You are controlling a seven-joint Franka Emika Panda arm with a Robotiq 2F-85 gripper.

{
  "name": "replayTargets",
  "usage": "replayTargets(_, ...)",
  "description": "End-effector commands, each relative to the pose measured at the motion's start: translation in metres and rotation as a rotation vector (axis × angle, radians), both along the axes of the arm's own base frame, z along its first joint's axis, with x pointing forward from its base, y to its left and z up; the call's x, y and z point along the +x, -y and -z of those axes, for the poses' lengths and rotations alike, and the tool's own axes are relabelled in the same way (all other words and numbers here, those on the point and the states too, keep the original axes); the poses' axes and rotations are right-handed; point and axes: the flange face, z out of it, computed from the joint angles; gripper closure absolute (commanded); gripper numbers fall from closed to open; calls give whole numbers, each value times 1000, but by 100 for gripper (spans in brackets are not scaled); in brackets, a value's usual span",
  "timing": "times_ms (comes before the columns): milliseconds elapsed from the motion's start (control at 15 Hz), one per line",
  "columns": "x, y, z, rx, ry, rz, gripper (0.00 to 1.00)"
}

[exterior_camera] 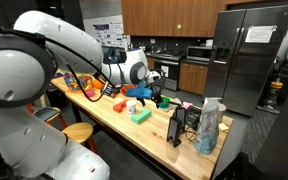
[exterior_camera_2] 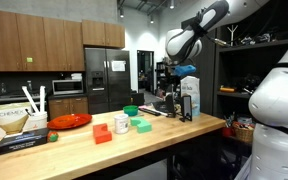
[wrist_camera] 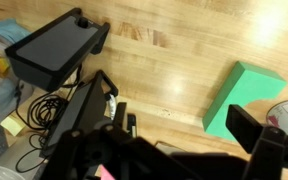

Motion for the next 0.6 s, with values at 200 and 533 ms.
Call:
replayTargets(200,-14,3,1,156,-95,-164,0)
replayTargets(533,-23,9,5,126,-220,-244,0)
